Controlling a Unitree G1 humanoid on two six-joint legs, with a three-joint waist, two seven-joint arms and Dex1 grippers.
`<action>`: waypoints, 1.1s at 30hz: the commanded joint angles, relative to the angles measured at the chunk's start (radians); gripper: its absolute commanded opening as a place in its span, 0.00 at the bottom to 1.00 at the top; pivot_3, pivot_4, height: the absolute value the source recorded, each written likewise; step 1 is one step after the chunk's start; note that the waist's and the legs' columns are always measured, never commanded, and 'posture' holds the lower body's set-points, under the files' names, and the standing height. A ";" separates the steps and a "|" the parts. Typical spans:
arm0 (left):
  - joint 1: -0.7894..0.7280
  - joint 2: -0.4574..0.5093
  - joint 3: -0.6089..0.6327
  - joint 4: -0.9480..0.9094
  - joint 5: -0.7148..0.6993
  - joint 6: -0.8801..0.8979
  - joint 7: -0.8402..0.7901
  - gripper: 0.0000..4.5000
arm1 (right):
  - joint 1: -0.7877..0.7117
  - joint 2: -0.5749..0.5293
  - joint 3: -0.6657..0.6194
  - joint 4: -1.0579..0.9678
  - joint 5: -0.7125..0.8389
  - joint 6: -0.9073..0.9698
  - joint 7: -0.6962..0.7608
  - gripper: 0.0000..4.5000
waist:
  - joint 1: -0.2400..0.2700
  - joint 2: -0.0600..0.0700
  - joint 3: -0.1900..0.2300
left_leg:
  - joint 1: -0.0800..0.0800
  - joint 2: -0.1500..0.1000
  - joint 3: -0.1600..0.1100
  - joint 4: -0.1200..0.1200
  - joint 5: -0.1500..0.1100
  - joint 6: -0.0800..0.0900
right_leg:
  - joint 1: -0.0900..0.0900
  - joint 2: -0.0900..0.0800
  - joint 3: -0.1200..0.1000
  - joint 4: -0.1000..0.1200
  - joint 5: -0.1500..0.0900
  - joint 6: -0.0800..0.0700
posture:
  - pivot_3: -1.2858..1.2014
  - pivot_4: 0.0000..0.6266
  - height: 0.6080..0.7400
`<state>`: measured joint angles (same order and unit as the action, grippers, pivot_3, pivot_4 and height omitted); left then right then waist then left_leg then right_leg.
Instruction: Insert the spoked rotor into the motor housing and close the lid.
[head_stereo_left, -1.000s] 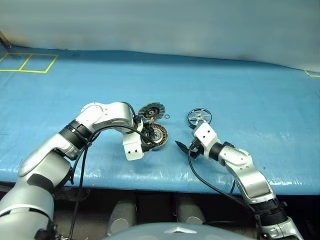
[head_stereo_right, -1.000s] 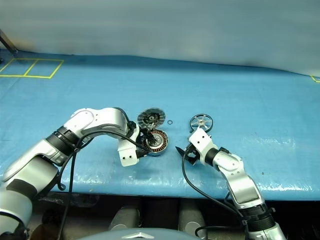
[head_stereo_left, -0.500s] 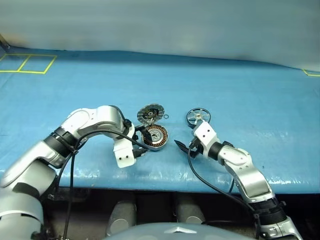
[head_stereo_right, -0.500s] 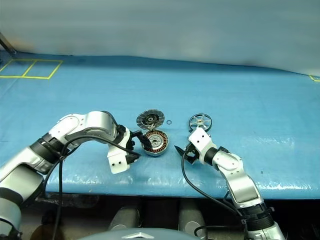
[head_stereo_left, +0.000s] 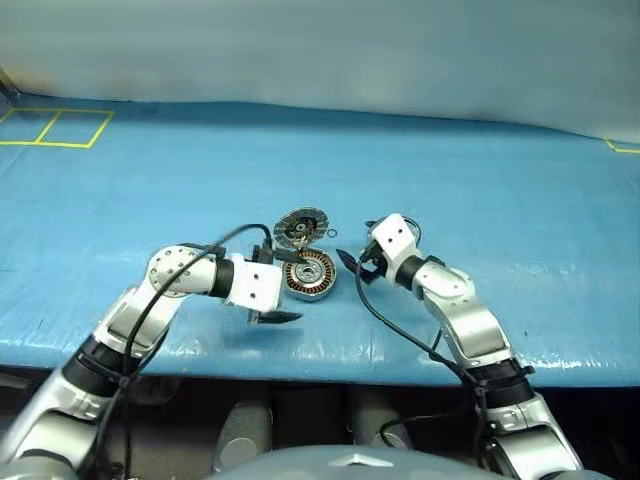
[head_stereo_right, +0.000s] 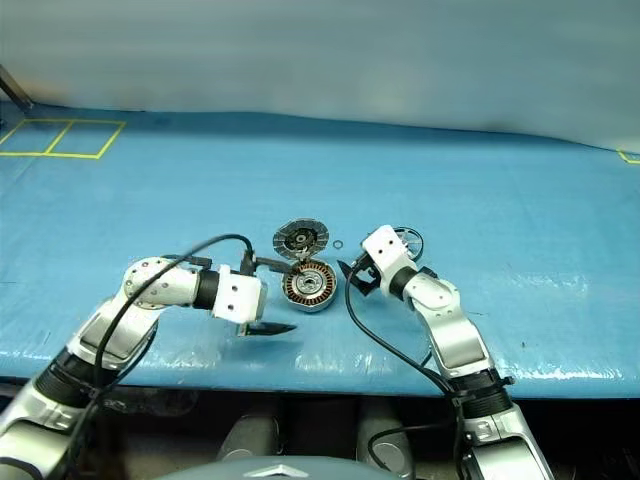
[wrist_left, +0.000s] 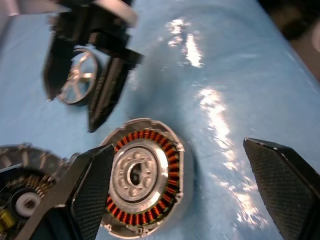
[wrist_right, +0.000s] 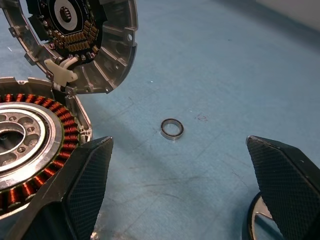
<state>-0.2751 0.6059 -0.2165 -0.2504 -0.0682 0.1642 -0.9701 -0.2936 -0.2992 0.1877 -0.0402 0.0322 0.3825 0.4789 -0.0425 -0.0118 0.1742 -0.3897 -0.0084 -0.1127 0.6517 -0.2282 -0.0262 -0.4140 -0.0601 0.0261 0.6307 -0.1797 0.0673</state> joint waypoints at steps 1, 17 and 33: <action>0.083 -0.079 0.152 -0.026 -0.075 0.062 0.171 1.00 | -0.038 0.015 -0.007 0.005 0.003 0.011 -0.007 1.00 | 0.000 0.000 0.000 | 0.000 0.000 0.000 0.000 0.000 0.000 | 0.000 0.000 0.000 0.000 0.000 0.000 | 0.52 0.24 1.00; 0.256 -0.284 0.257 0.113 -0.140 -0.030 0.373 1.00 | -0.208 0.124 -0.048 0.287 0.052 0.016 -0.003 1.00 | 0.003 0.000 0.000 | 0.008 0.000 0.003 -0.004 0.001 0.000 | 0.005 0.000 0.001 0.000 0.000 -0.002 | 0.52 0.24 1.00; 0.250 -0.270 0.243 0.139 -0.133 -0.068 0.371 1.00 | -0.310 0.162 -0.048 0.560 0.008 -0.027 -0.040 0.65 | -0.006 0.000 0.000 | 0.007 0.000 0.003 -0.006 0.001 0.000 | 0.004 0.000 0.002 -0.001 0.000 -0.003 | 0.52 0.24 1.00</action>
<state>-0.0192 0.3255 0.0272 -0.0932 -0.2029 0.1201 -0.5994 -0.5967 -0.1415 0.1427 0.5159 0.0445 0.3580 0.4396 -0.0485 -0.0115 0.1738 -0.3822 -0.0082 -0.1095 0.6457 -0.2276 -0.0266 -0.4101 -0.0604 0.0278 0.6293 -0.1798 0.0646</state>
